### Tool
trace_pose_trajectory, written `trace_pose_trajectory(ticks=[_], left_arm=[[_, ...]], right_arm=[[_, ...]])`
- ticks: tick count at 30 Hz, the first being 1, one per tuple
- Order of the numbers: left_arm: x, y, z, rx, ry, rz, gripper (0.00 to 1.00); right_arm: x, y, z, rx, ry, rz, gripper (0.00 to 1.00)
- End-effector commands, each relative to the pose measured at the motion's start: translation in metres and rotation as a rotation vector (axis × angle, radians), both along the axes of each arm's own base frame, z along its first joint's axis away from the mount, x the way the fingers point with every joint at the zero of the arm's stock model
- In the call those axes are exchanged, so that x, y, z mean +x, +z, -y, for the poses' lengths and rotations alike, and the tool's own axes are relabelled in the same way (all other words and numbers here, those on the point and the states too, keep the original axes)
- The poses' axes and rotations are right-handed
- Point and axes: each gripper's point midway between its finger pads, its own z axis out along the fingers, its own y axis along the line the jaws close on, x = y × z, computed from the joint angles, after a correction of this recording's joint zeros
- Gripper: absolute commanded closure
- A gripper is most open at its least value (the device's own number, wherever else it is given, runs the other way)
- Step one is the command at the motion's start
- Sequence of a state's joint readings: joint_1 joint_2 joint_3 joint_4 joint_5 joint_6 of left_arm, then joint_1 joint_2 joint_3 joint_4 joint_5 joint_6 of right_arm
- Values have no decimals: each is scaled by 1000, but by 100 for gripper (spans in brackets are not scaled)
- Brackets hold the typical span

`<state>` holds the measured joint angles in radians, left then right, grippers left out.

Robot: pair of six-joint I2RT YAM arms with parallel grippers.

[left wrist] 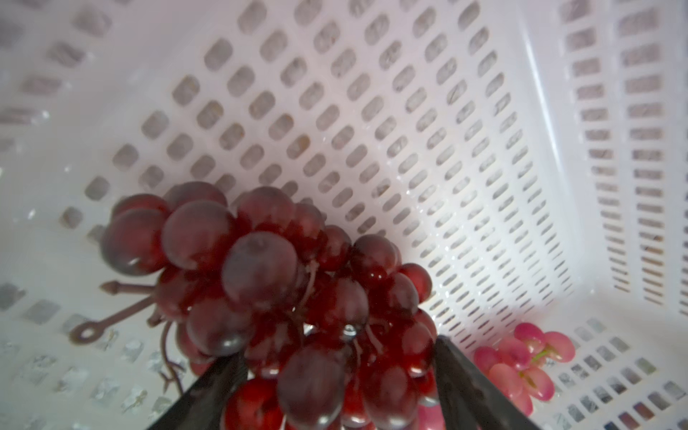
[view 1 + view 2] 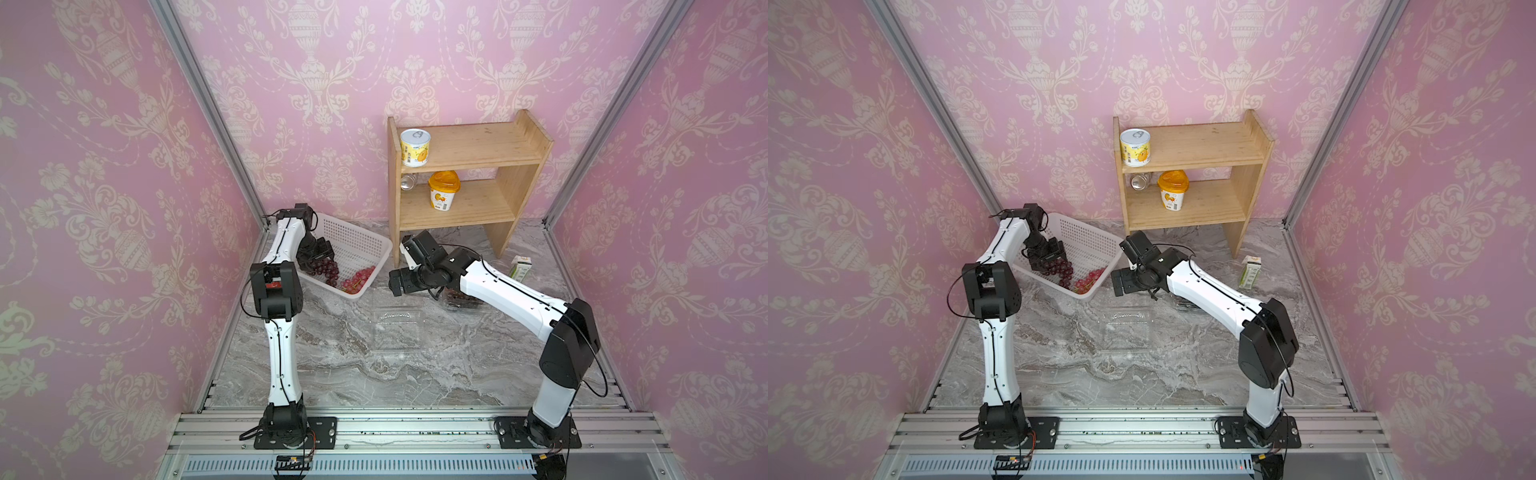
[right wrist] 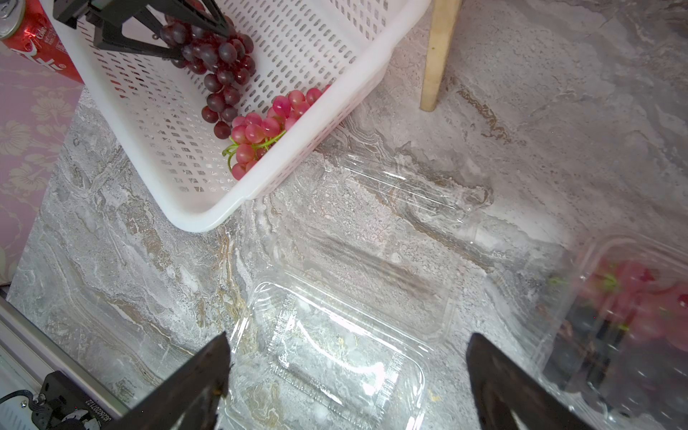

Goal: Pack grapes into containers
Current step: Move the grape to the basket.

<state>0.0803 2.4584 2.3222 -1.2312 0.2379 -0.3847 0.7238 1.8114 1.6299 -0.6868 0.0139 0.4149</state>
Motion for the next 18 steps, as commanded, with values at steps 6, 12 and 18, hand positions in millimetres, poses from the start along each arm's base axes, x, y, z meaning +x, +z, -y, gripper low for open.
trace_pose_trajectory(ticks=[6,12,18], left_arm=[[49,29,45,-83,-35,199,22],[50,55,50,-36,-59,249,20],[23,65,20,60,-32,187,18]], right_arm=[[-2,5,12,10,-24,7,0],[-2,4,13,12,-24,2,0],[-2,1,14,15,-19,-4,0]])
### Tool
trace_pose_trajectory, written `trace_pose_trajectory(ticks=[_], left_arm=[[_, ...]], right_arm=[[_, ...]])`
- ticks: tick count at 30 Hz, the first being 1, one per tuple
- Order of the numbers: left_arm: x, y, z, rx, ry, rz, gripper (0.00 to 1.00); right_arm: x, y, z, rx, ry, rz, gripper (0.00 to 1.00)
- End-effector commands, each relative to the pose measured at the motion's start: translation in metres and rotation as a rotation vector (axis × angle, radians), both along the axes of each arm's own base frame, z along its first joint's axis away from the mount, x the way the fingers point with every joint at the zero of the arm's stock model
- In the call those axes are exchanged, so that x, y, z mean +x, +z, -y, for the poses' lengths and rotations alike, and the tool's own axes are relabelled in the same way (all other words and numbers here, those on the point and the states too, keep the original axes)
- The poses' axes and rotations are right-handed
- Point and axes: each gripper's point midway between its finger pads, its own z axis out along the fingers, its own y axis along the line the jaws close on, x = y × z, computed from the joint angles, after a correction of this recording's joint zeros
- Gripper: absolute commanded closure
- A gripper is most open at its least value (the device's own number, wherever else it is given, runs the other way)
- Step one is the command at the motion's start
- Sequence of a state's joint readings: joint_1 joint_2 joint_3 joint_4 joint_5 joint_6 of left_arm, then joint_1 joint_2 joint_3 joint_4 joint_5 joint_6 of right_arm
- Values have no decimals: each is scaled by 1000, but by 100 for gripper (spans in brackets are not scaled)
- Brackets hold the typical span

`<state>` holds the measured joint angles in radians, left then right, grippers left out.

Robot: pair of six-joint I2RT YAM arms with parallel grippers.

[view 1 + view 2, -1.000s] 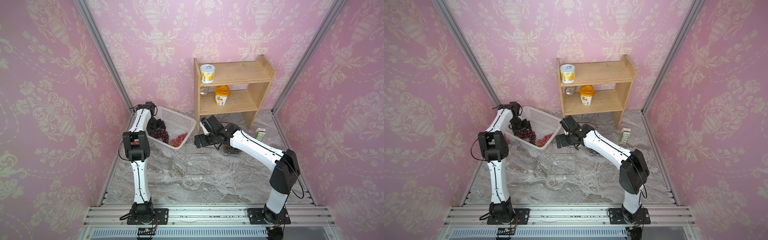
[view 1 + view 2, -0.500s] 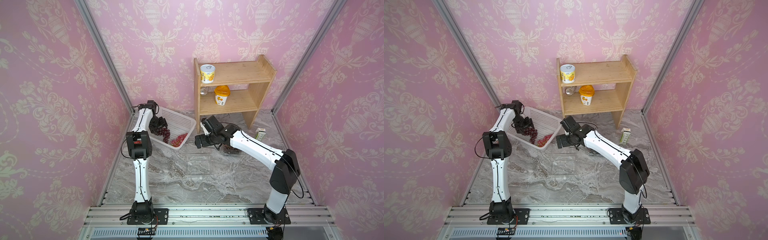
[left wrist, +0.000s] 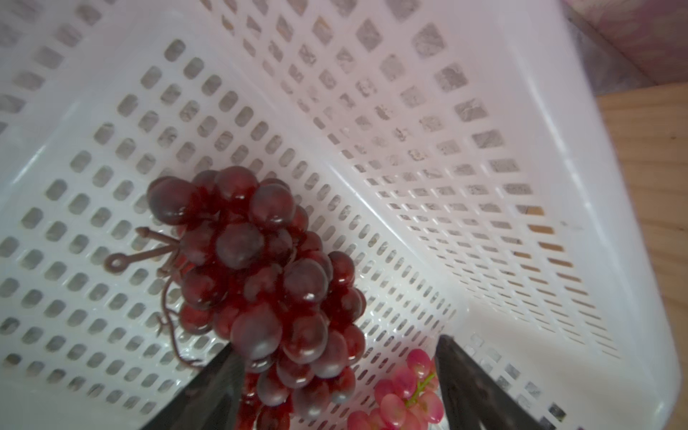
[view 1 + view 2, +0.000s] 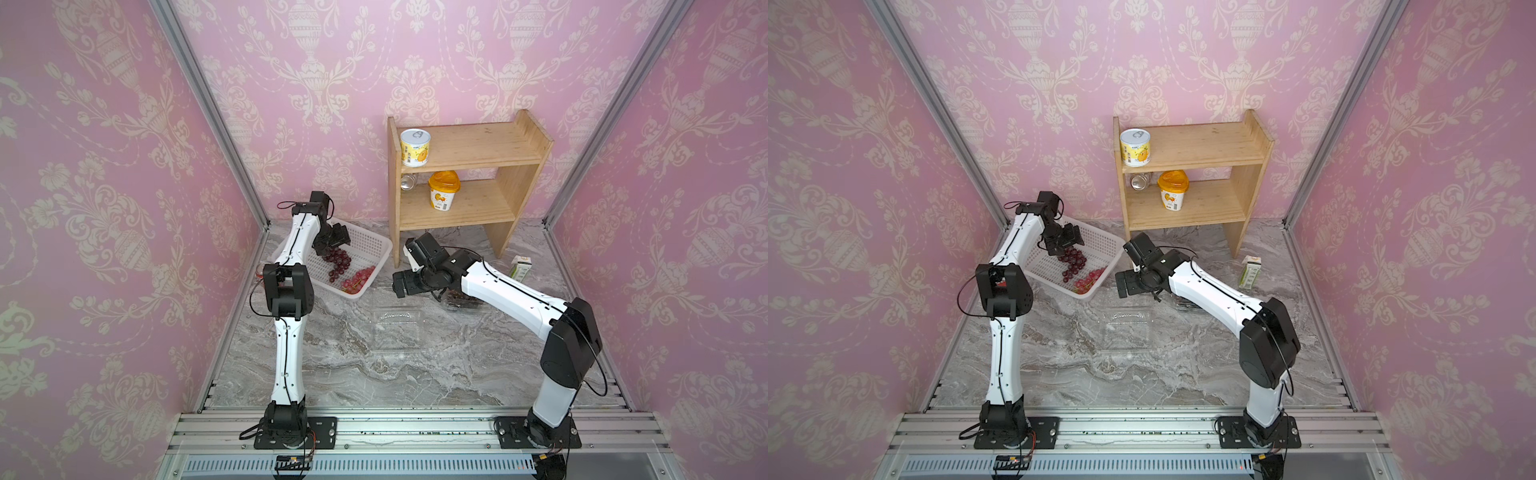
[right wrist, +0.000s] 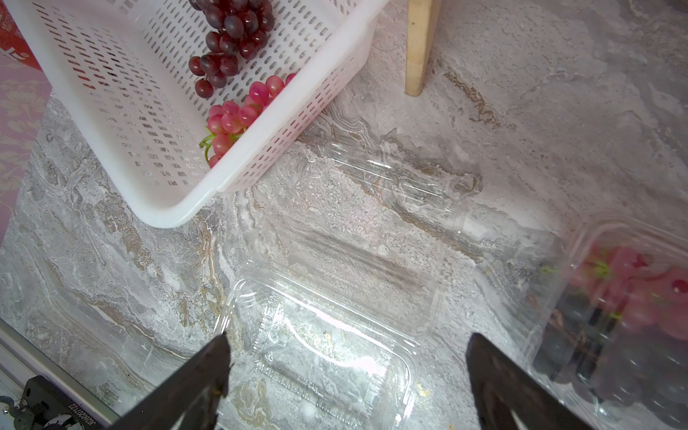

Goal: Pack grapes into containers
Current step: Move the grape to the basket.

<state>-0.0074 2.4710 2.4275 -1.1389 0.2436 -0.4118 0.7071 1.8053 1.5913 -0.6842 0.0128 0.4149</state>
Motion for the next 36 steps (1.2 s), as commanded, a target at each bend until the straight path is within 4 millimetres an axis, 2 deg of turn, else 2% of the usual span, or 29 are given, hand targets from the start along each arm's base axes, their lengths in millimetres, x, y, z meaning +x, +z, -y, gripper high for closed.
trace_pose_trajectory(ticks=[1,8,13,15,18,21,29,36], left_arm=[[-20,34,-29,68,38,5,18],[-29,51,-58,143,80,50,21],[-36,17,-60,66,109,-65,27],[-33,7,-58,27,127,-82,29],[-20,0,-63,10,170,-51,33],[-8,-7,-72,-8,217,-28,43],[-1,-25,-80,-20,244,-52,45],[10,-36,-76,-74,257,-29,52]], right_arm=[[-1,13,2,38,-2,18,0],[-3,11,2,49,-3,13,0],[-5,11,2,58,2,12,0],[-5,12,2,65,4,17,0],[-7,14,2,72,10,22,0],[-10,14,5,69,10,25,0],[-11,12,11,58,3,24,0],[-11,9,11,65,-4,13,0]])
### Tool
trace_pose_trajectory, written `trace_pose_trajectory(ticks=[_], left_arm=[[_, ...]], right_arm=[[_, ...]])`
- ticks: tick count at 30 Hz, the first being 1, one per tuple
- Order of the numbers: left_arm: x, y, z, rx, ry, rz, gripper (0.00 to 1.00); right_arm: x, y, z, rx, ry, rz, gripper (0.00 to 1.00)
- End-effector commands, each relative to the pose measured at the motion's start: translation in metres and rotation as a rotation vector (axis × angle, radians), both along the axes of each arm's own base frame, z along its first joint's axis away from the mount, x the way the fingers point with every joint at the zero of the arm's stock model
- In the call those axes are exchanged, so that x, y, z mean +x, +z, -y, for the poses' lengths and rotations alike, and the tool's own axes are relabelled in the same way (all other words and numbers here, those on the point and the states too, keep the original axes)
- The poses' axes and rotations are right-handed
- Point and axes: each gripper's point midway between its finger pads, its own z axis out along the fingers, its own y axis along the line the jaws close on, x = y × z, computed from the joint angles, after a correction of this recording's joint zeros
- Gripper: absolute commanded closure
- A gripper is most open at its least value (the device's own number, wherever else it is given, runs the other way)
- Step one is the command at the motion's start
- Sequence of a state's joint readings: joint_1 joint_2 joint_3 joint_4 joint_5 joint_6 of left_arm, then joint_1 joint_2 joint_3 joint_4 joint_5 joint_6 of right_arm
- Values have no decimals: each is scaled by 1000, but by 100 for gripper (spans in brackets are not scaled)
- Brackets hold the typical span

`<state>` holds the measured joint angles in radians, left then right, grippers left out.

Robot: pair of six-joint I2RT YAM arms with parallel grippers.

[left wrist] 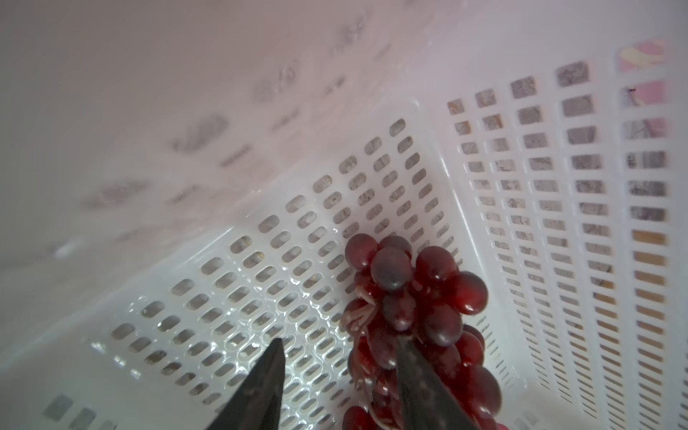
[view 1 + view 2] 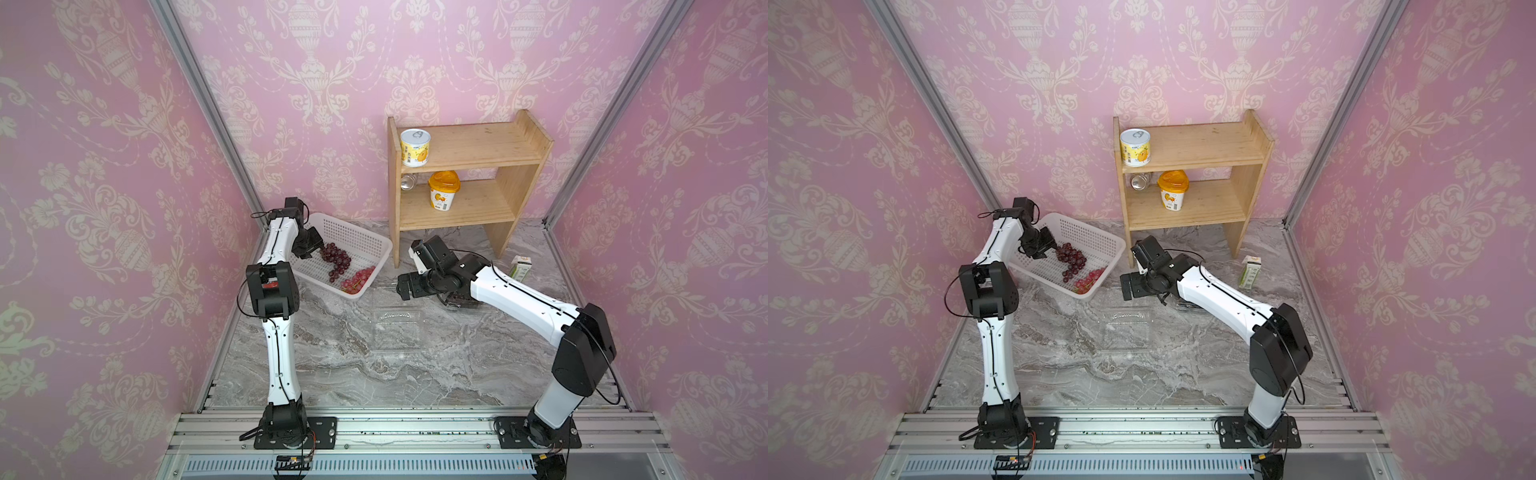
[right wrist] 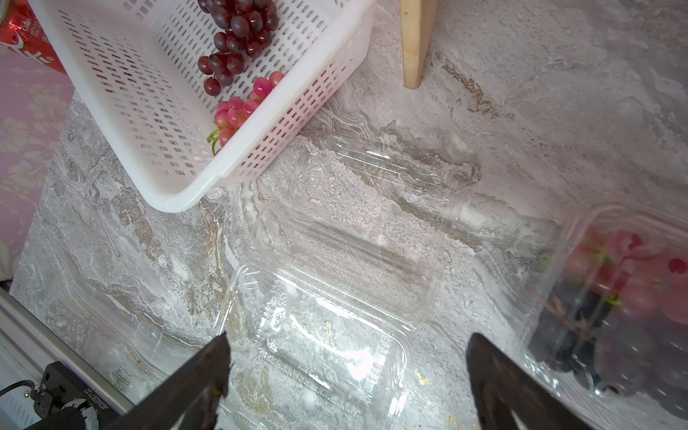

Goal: Pack grapes into containers
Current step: Move the grape to the basket, then pick up the grape from the basket.

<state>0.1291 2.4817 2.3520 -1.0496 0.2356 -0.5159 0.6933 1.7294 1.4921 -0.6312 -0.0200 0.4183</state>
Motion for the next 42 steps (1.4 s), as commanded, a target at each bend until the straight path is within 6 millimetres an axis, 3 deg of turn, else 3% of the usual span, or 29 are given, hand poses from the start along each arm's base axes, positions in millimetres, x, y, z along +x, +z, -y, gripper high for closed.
trace_pose_trajectory(ticks=[1,5,12,25,36,42], left_arm=[[4,-16,2,-54,24,-10,53],[3,-24,2,-60,32,-27,54],[3,-33,0,-75,45,-30,64],[-14,-40,3,-97,28,-72,66],[-25,-16,5,-85,-33,-81,64],[-32,-16,8,-77,-71,-133,62]], right_arm=[[-1,6,3,23,-9,7,0],[-1,7,4,21,-11,9,0],[0,5,3,23,-15,-1,0],[1,0,-2,41,-18,-20,0],[0,-3,-5,55,-19,-35,0],[0,-3,-6,65,-19,-37,0]])
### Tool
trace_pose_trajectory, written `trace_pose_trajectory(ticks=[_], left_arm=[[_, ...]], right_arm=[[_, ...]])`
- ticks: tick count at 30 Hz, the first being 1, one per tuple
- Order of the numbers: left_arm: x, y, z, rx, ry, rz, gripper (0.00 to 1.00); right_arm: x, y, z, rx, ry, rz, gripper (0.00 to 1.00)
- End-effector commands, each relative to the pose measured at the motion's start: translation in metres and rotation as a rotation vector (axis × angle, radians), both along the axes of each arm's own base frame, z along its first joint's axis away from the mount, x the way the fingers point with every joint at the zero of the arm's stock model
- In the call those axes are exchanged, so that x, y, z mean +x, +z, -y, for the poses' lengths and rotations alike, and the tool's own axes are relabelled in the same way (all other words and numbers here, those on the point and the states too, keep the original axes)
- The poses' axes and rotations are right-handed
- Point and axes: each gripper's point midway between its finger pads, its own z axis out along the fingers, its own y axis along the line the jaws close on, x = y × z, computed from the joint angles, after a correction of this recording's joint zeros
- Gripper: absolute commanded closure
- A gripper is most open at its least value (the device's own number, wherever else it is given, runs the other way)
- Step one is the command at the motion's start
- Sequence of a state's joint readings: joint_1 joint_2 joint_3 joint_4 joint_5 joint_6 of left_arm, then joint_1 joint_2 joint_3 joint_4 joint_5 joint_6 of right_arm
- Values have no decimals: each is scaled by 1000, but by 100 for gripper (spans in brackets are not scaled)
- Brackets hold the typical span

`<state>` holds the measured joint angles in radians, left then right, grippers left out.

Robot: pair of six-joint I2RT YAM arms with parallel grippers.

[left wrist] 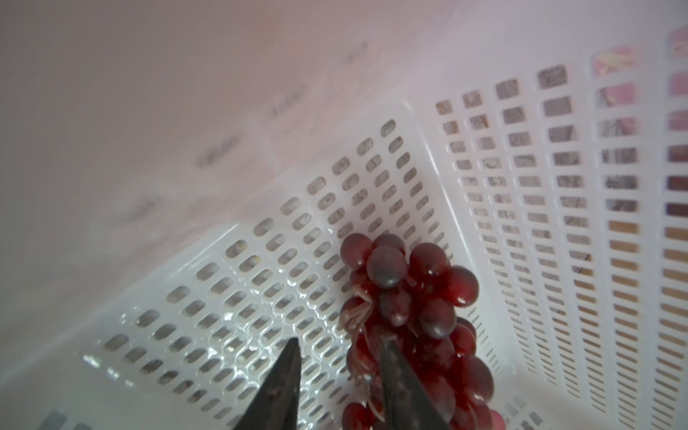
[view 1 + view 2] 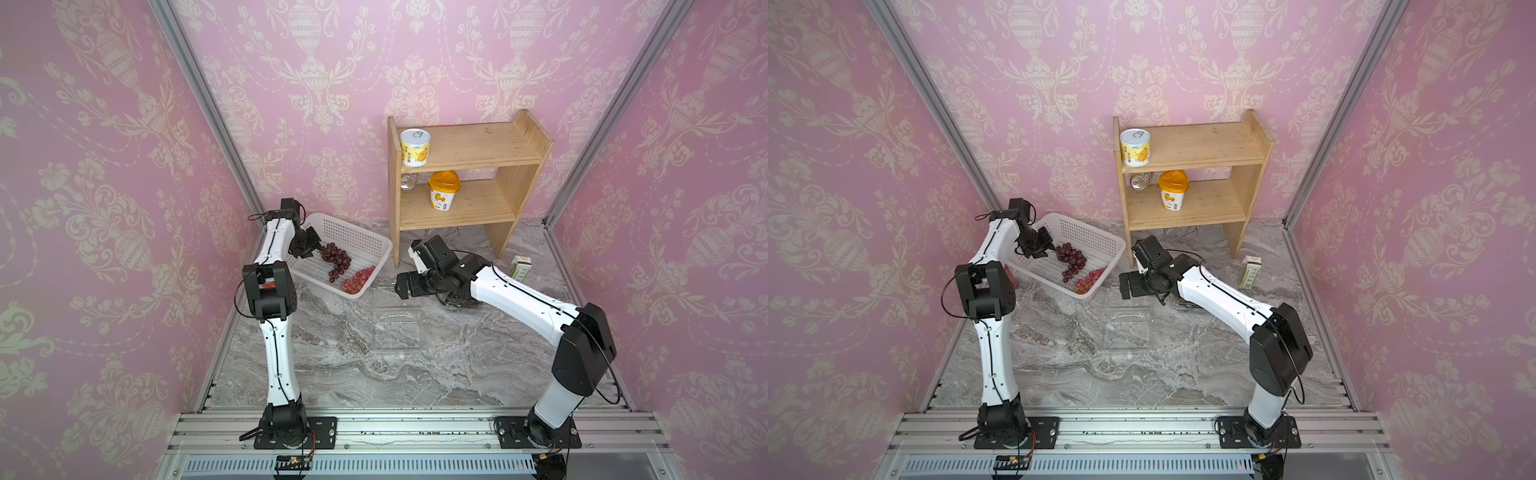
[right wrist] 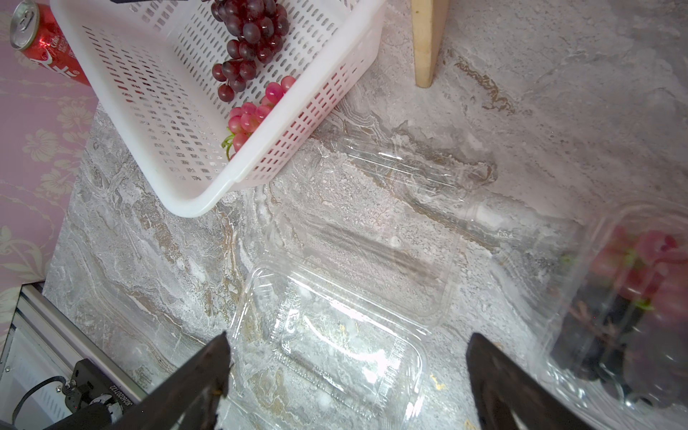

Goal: Pack grapes into containers
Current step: Pick up the grape from the basket.

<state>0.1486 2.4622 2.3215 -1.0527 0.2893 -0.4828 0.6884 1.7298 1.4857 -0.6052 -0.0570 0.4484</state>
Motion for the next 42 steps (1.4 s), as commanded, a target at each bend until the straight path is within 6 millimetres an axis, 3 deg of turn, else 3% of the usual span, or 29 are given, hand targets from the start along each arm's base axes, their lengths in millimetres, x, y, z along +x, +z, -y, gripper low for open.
trace_pose_trajectory(ticks=[1,12,26,36,42], left_arm=[[-25,-18,13,-39,-54,-131,62],[-7,3,19,18,-93,25,65],[20,8,15,48,-97,209,68],[16,19,23,-16,-79,280,69],[8,9,29,-64,-59,225,69]], right_arm=[[0,-5,-1,15,-11,-22,0],[0,-5,-1,13,-8,-23,0],[0,-9,1,4,-10,-34,0],[2,-14,-2,8,-12,-46,0],[2,-13,-4,17,-11,-49,0]])
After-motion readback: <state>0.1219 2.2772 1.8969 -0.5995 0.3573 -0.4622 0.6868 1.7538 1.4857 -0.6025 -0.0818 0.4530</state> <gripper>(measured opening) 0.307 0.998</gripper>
